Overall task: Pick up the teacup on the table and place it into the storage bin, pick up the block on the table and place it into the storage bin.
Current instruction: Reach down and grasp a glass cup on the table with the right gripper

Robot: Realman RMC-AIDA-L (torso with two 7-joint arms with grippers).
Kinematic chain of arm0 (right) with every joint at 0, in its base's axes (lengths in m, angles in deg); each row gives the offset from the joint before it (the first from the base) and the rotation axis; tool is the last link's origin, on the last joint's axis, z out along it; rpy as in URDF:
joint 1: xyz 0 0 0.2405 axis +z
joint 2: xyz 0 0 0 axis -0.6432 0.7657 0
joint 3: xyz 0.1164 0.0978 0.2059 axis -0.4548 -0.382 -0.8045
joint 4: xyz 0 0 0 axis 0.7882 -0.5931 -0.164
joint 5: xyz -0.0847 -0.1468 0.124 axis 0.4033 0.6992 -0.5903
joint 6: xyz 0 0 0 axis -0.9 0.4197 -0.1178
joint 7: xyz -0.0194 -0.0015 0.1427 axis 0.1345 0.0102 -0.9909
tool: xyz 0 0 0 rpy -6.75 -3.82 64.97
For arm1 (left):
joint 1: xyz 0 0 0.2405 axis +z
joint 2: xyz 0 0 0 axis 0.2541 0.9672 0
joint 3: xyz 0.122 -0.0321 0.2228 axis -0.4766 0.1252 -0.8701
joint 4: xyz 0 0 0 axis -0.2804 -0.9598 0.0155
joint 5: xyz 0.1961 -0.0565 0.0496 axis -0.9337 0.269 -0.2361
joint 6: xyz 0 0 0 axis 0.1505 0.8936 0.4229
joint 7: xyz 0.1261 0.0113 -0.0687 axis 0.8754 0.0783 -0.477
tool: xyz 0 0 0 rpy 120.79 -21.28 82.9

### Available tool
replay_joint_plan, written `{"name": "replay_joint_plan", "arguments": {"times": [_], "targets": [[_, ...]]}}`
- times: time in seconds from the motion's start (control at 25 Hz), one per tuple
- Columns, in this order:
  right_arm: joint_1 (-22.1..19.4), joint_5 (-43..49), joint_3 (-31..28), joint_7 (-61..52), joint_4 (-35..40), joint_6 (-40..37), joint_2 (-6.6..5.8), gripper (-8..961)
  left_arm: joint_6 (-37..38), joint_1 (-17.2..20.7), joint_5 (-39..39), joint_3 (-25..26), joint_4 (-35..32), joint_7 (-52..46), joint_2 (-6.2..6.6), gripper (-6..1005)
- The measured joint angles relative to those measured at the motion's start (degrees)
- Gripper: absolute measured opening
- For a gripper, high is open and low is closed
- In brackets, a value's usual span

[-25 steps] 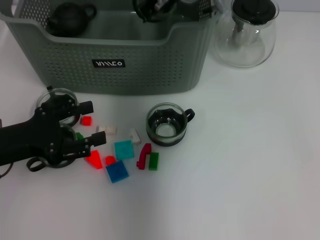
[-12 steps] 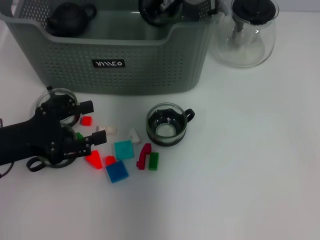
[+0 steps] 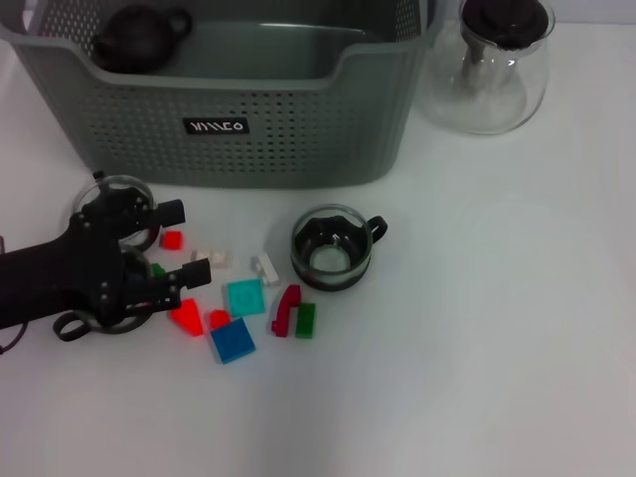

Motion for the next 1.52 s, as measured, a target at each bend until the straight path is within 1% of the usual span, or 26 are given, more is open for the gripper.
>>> {"name": "replay_joint_plan", "arguments": {"times": [0.08, 0.2, 0.24, 0.32, 0.4, 0.44, 0.56, 0.64, 0.72, 0.76, 0.84, 0.96, 1.08, 1.12, 1.16, 1.24, 1.28, 1.32, 1.36, 1.44, 1.52], "targets": [[-6.70, -11.61, 0.17, 8.08, 8.40, -4.01, -0.06, 479, 0.01, 0.06, 0.05, 0.26, 0.02, 0.00, -0.02, 822], [-16.76, -30.53, -0.56, 22.01, 16.66, -15.10, -0.26, 522, 0.04, 0.06, 0.11, 0.40, 0.08, 0.00, -0.04, 822], [-20.16, -35.32, -1.10, 25.81, 18.65, -20.34, -0.39, 537, 0.02, 0.07, 0.12, 0.42, 0.07, 0.00, -0.02, 822], [-26.27, -40.74, -2.51, 31.43, 22.22, -29.35, -0.52, 566, 0.02, 0.09, 0.13, 0.42, 0.09, 0.00, -0.03, 822], [-32.36, -42.05, -4.40, 35.88, 25.44, -38.72, -0.71, 580, 0.00, 0.14, 0.15, 0.43, 0.09, 0.00, -0.03, 822], [-34.95, -41.22, -5.46, 36.99, 26.77, -42.44, -0.92, 579, 0.00, 0.24, 0.15, 0.44, 0.07, 0.00, 0.01, 822], [-40.23, -32.48, -7.98, 34.75, 32.46, -51.02, -1.46, 578, -0.02, 0.71, 0.03, 0.49, -0.28, -0.08, 0.15, 822], [-41.88, -23.85, -8.41, 30.82, 37.33, -54.22, -1.16, 577, -0.01, 1.31, -0.30, 1.00, -0.66, -0.22, 0.28, 822], [-41.82, -16.13, -7.71, 27.06, 41.11, -55.42, -0.42, 576, -0.04, 1.53, -0.40, 1.38, -0.81, -0.22, 0.32, 822], [-41.13, -13.41, -6.72, 25.22, 42.30, -55.53, -0.17, 575, 0.00, 1.62, -0.41, 1.63, -0.93, -0.23, 0.31, 822], [-37.74, -8.28, -3.55, 21.40, 42.86, -55.72, -0.36, 574, 0.10, 1.93, -0.44, 2.18, -1.14, -0.27, 0.33, 822], [-29.40, 0.14, 2.84, 15.05, 41.73, -55.58, -0.28, 573, 0.56, 2.12, -0.48, 2.49, -1.27, -0.31, 0.27, 822], [-20.83, 8.43, 10.50, 9.16, 36.87, -53.44, -0.07, 571, 0.66, 2.24, -0.51, 2.53, -1.18, -0.30, 0.17, 822], [-15.31, 12.62, 15.21, 5.40, 31.75, -50.99, -0.03, 571, 0.65, 2.35, -0.52, 2.55, -1.11, -0.22, 0.12, 822], [-15.31, 12.62, 15.21, 5.40, 31.75, -50.99, -0.03, 570, 0.63, 2.42, -0.53, 2.59, -1.11, -0.19, 0.12, 822], [-10.41, 14.76, 19.15, 2.58, 26.17, -48.24, 0.06, 569, 0.62, 2.55, -0.53, 2.57, -1.13, -0.11, 0.08, 822], [-8.78, 15.21, 20.40, 2.10, 24.21, -46.91, 0.08, 569, 0.54, 2.60, -0.54, 2.56, -1.13, -0.10, 0.07, 822], [-6.43, 15.38, 23.00, 2.38, 20.81, -43.90, 0.23, 568, 0.32, 2.61, -0.54, 2.56, -1.07, -0.09, 0.06, 822], [-6.43, 15.38, 23.00, 2.38, 20.81, -43.90, 0.23, 568, 0.32, 2.61, -0.54, 2.56, -1.07, -0.09, 0.06, 822], [-5.83, 15.26, 25.86, 3.40, 19.10, -41.11, 0.37, 567, 0.08, 2.68, -0.53, 2.54, -1.01, -0.05, 0.04, 821], [-6.11, 14.95, 28.85, 4.35, 18.23, -38.09, 0.44, 566, 0.02, 2.72, -0.53, 2.54, -1.00, -0.03, 0.01, 821]]}}
